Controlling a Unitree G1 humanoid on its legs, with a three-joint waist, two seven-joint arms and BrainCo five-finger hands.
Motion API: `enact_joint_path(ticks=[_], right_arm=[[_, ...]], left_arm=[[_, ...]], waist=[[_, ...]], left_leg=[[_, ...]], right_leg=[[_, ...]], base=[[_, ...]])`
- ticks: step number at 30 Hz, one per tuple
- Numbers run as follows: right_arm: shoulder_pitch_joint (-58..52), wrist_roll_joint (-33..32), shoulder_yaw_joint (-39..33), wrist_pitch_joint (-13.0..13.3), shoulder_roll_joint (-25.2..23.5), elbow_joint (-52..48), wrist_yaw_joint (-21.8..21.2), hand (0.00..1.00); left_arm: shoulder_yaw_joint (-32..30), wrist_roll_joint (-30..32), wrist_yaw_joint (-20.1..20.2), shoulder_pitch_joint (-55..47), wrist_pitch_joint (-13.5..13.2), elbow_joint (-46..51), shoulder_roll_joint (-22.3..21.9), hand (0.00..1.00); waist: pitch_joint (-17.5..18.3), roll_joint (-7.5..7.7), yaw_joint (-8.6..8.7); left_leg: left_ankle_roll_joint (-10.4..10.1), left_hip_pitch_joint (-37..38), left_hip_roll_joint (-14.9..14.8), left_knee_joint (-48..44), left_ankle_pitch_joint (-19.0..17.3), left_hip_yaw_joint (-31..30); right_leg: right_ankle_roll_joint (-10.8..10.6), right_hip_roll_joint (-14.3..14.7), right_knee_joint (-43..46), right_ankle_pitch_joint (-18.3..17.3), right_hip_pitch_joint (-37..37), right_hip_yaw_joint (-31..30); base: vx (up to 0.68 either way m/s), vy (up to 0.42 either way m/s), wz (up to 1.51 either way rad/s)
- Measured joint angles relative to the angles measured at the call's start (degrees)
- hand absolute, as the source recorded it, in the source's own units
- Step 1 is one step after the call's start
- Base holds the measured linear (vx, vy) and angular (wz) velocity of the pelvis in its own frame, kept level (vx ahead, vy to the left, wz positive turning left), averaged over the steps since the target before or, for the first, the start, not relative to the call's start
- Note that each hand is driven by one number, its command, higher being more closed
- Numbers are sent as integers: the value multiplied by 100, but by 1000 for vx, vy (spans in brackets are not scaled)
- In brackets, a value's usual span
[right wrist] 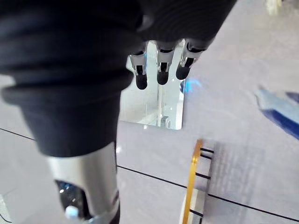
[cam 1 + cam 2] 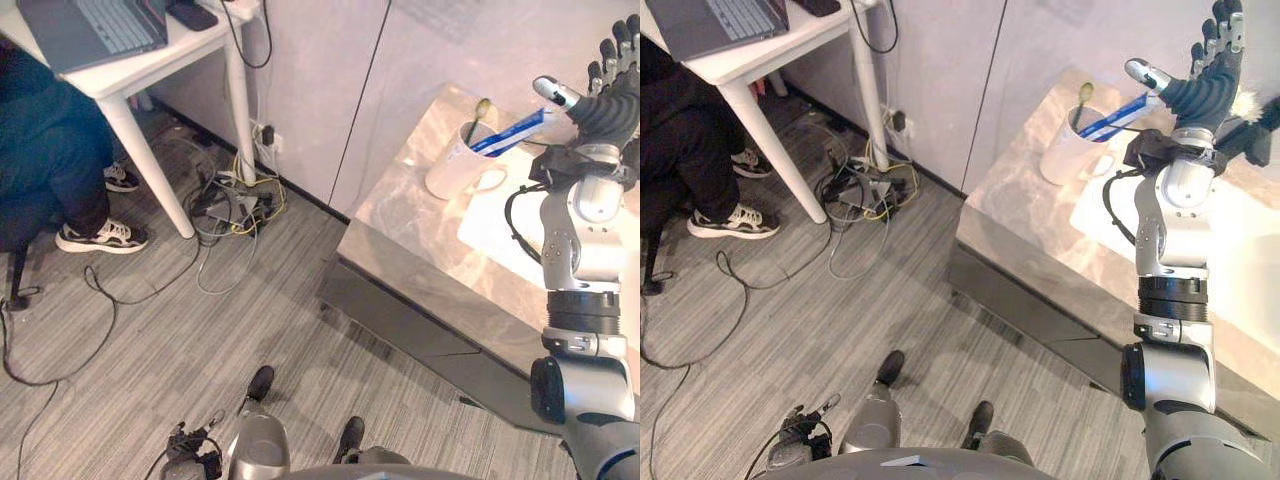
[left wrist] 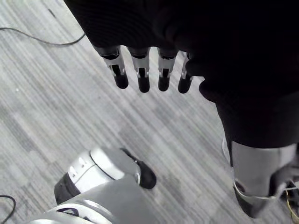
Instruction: Organize washtable
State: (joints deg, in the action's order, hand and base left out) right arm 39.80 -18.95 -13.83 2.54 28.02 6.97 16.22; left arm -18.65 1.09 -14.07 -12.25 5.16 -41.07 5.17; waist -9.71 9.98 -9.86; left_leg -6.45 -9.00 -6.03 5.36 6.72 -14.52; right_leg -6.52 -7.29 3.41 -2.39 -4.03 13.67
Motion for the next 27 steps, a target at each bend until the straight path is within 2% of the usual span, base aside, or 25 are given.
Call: enact_joint_path(ticks=[1,7,10,12,14,16,18,19,21,25,27], right_arm=[[-133,0,-77,86,1,-142,1,0],[-581,-11,-497,211,1,-335,-1,0],[-1156,-15,-1051,237,1,-526,0,0],[-1542,-15,-1472,235,0,-527,0,0],[-1938,-15,-1905,232,-12,-530,6,0],[-2440,-14,-2452,231,-191,-534,15,0],[-3092,-5,-3072,213,-626,-531,90,0],[-3239,-5,-3171,200,-747,-528,122,0],[-3876,0,-3494,160,-1289,-495,185,0],[-4602,0,-3741,84,-2008,-437,232,0],[-5168,-1,-3724,47,-2715,-363,274,0]], left_arm=[[0,47,6,-30,4,-37,10,0],[14,46,31,-142,71,-206,33,0],[49,45,73,-141,87,-360,30,0],[47,40,100,-176,98,-495,-4,0],[30,37,105,-173,104,-617,-37,0],[-73,32,106,-209,116,-681,-89,0],[-205,35,106,-217,134,-846,-114,0],[-229,35,106,-238,136,-858,-129,0],[-305,35,105,-283,136,-869,-208,0],[-390,35,105,-289,144,-873,-316,0],[-564,32,90,-309,146,-834,-444,0]], waist=[[79,-11,18],[396,-143,139],[585,-248,191],[684,-332,309],[742,-386,345],[865,-425,451],[981,-483,566],[1001,-506,618],[1094,-554,771],[1157,-648,788],[1194,-666,802]], left_leg=[[5,16,0,2,-4,30],[-4,154,2,0,-3,195],[-6,213,-2,1,-9,317],[-6,308,-13,2,-25,486],[-6,382,-25,6,-54,658],[-1,423,-30,40,-76,756],[1,523,-44,58,-124,903],[-3,545,-48,58,-143,927],[-30,576,-51,59,-192,990],[-23,599,-63,59,-242,1120],[-21,630,-66,59,-255,1141]], right_leg=[[-1,-2,-2,-1,-1,-30],[-11,-17,-9,7,36,-188],[-29,-20,-19,24,27,-290],[-42,-13,-73,84,38,-460],[-46,-13,-121,122,32,-587],[-64,-7,-198,150,44,-688],[-68,2,-204,152,54,-821],[-70,2,-206,139,66,-836],[-61,2,-258,127,65,-895],[-48,3,-285,158,28,-986],[-49,0,-280,159,49,-985]], base=[[-19,12,-8],[0,4,-13],[-9,7,-22],[-20,13,-37],[-29,18,-43],[-21,15,-34],[-10,7,-31],[-9,6,-22],[-14,10,-16],[-11,8,-17],[2,1,-2]])
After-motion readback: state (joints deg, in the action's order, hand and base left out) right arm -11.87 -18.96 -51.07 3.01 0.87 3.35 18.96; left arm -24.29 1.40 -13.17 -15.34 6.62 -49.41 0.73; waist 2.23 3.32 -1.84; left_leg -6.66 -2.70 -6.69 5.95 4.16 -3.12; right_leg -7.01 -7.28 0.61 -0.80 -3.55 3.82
